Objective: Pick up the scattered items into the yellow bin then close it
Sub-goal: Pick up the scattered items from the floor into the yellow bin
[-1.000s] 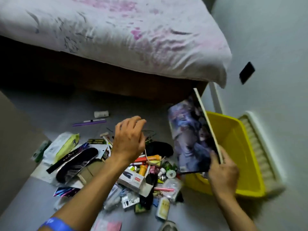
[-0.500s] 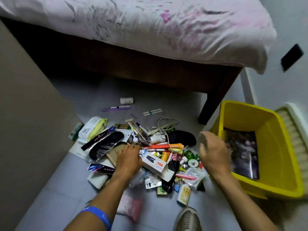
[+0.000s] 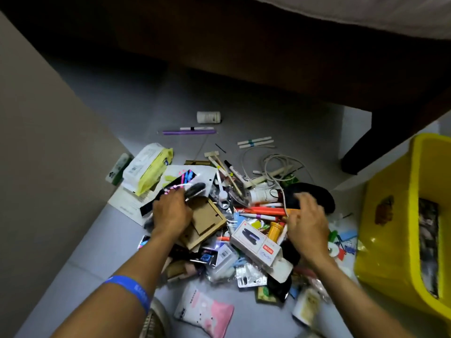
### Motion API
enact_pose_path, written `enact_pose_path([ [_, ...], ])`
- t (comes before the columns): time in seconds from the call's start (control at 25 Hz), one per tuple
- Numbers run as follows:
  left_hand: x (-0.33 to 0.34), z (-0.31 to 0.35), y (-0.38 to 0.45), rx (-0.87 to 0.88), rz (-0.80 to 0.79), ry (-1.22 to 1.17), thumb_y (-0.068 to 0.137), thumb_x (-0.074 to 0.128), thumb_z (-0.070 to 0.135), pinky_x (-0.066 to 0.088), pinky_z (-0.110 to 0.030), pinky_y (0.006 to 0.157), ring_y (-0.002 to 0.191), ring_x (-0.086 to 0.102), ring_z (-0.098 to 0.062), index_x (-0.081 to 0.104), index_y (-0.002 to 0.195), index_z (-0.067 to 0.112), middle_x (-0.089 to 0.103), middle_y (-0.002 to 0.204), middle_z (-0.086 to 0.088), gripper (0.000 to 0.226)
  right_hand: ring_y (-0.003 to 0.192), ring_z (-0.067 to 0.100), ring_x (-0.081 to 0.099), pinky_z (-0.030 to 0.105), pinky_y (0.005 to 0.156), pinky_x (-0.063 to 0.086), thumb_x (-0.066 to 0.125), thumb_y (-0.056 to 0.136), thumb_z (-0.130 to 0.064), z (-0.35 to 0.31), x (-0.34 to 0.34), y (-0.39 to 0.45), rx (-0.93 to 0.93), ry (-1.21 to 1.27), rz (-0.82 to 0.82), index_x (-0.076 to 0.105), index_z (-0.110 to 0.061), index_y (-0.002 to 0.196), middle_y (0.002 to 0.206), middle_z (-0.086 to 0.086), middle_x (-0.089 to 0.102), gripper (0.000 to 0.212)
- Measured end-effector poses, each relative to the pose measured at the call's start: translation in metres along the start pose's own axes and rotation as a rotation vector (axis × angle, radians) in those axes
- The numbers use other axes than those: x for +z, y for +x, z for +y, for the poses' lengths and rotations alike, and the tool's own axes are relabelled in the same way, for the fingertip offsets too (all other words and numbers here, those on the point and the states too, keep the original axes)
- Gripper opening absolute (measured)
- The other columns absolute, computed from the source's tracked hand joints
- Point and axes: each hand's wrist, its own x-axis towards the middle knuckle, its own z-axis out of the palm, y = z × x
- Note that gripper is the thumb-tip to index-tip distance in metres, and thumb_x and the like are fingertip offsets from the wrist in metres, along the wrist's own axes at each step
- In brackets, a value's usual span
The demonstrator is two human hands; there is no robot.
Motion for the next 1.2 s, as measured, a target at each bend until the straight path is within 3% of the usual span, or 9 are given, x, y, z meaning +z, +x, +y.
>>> enact_pose_path([
  [0.16,-0.026,-0.002,-0.003,-0.032,0.246,-0.312,0.086,0.058,0.015,0.048,-0.034,0.07,0.087,0.064,-0.032,0.067,0.111,0.02,0.071,0.096,-0.006,0.026,0.13,0.043,0.04,0.05,0.102,0.041,0.07,0.076,-0.01,0.037,-0.004,0.052,0.234,-0.116,-0.292,0.022,-0.024,0.151,0.155,0.013,0.031,0.09],
  [0.28,-0.048,-0.011,-0.008,-0.082,0.261,-0.719,0.087,0.066,0.022,0.043,-0.025,0.064,0.077,0.062,-0.016,0.068,0.094,0.024,0.067,0.082,0.009,0.008,0.114,0.042,0.054,0.049,0.091,0.049,0.068,0.076,-0.018,0.049,-0.002,0.053,0.144,-0.175,-0.454,0.04,-0.024,0.139,0.131,0.019,0.056,0.07],
  [0.44,-0.063,-0.006,-0.026,-0.34,0.199,-1.265,0.085,0.072,0.02,0.05,-0.021,0.062,0.079,0.068,-0.006,0.068,0.084,0.028,0.072,0.082,0.013,0.009,0.087,0.039,0.062,0.044,0.076,0.052,0.065,0.081,-0.017,0.043,-0.022,0.024,0.011,-0.262,-0.282,0.069,-0.009,0.095,0.089,0.023,0.07,0.017],
  [0.64,-0.061,0.006,-0.068,-0.448,0.05,-1.497,0.086,0.07,0.012,0.058,-0.033,0.067,0.083,0.072,-0.02,0.07,0.094,0.018,0.076,0.09,-0.001,0.011,0.063,0.026,0.055,0.032,0.055,0.04,0.071,0.084,-0.018,-0.001,-0.074,-0.029,0.001,0.019,0.129,0.068,-0.011,0.085,0.071,0.009,0.066,0.008],
  [0.72,-0.057,0.014,-0.086,-0.517,-0.053,-1.578,0.086,0.067,0.008,0.06,-0.045,0.073,0.086,0.072,-0.029,0.068,0.103,0.011,0.075,0.096,-0.011,0.018,0.058,0.011,0.062,0.02,0.05,0.043,0.073,0.085,-0.024,-0.039,-0.086,-0.046,0.066,0.529,-0.034,0.068,-0.018,0.08,0.068,-0.005,0.069,0.01],
  [0.8,-0.05,0.026,-0.104,-0.482,-0.187,-1.611,0.086,0.064,0.002,0.058,-0.048,0.081,0.087,0.07,-0.033,0.068,0.105,0.005,0.073,0.101,-0.019,0.02,0.076,0.007,0.07,0.015,0.061,0.05,0.072,0.087,-0.021,-0.078,-0.077,-0.059,0.125,0.9,-0.438,0.074,-0.019,0.083,0.084,-0.005,0.076,0.005],
  [0.92,-0.041,0.038,-0.123,-0.385,-0.407,-1.801,0.093,0.058,0.009,0.056,-0.045,0.084,0.094,0.07,-0.034,0.068,0.111,0.006,0.073,0.106,-0.019,0.02,0.088,0.005,0.069,0.017,0.072,0.051,0.073,0.085,-0.011,-0.108,-0.046,-0.067,0.071,0.825,-0.633,0.072,-0.018,0.1,0.099,-0.005,0.075,0.016],
  [1.08,-0.016,0.01,-0.116,-0.711,-0.239,-1.525,0.098,0.053,0.036,0.052,-0.031,0.065,0.073,0.067,-0.024,0.069,0.101,0.009,0.073,0.093,-0.011,0.032,0.079,0.013,0.072,0.025,0.064,0.054,0.074,0.078,0.004,-0.104,-0.019,-0.059,0.279,0.872,-0.566,0.062,-0.015,0.111,0.098,0.004,0.074,0.04],
  [1.2,0.013,-0.017,-0.115,-1.029,0.044,-1.206,0.087,0.068,0.02,0.04,-0.021,0.046,0.062,0.063,-0.018,0.066,0.099,0.005,0.071,0.089,-0.012,0.02,0.08,0.019,0.072,0.034,0.069,0.058,0.073,0.076,0.01,-0.097,-0.008,-0.054,0.38,0.925,-0.516,0.051,-0.024,0.12,0.094,0.003,0.073,0.06],
])
